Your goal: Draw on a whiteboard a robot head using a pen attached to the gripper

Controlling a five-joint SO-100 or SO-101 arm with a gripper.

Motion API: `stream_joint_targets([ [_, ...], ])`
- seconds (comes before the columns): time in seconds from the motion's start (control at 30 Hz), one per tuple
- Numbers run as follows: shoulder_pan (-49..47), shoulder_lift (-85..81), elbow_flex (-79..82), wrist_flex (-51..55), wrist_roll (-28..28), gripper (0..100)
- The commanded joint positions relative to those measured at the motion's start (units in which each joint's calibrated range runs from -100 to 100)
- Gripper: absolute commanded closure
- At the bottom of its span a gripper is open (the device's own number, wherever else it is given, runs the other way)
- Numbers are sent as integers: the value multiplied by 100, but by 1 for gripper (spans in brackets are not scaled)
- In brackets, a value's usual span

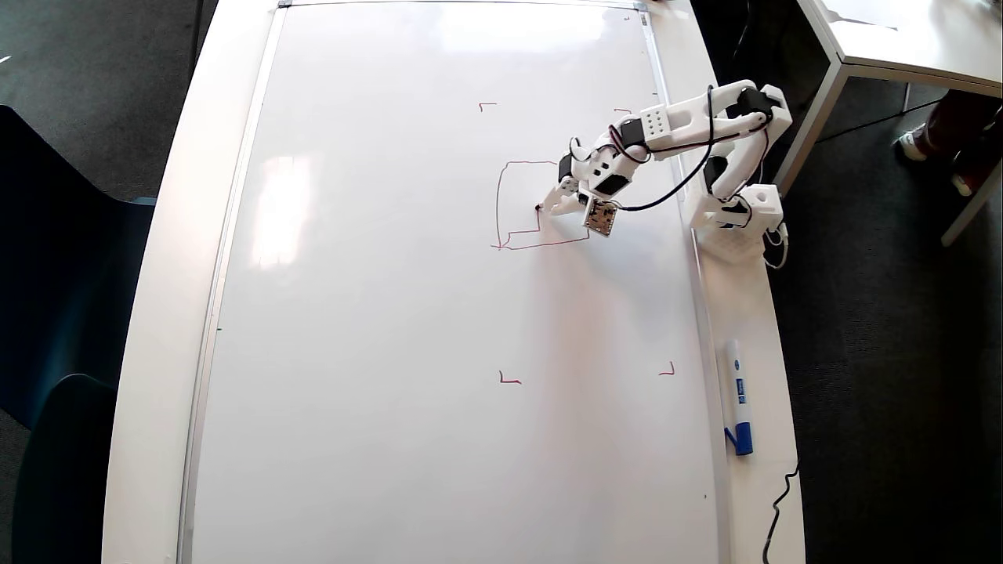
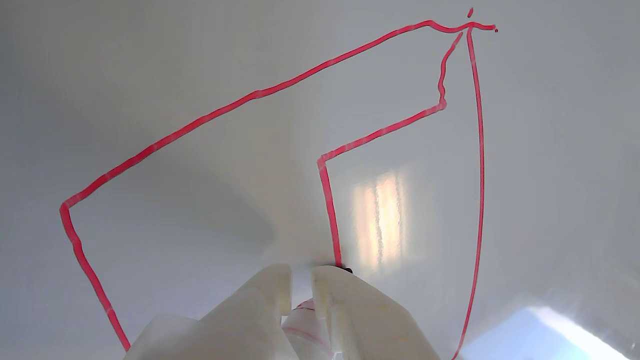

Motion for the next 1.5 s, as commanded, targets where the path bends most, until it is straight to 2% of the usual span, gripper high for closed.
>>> stream_joint_targets([
  [0.0, -12, 485, -797, -101, 6, 99],
  [0.3, -12, 1047, -1441, -101, 6, 99],
  [1.47, -748, 1047, -1405, -335, -26, 99],
])
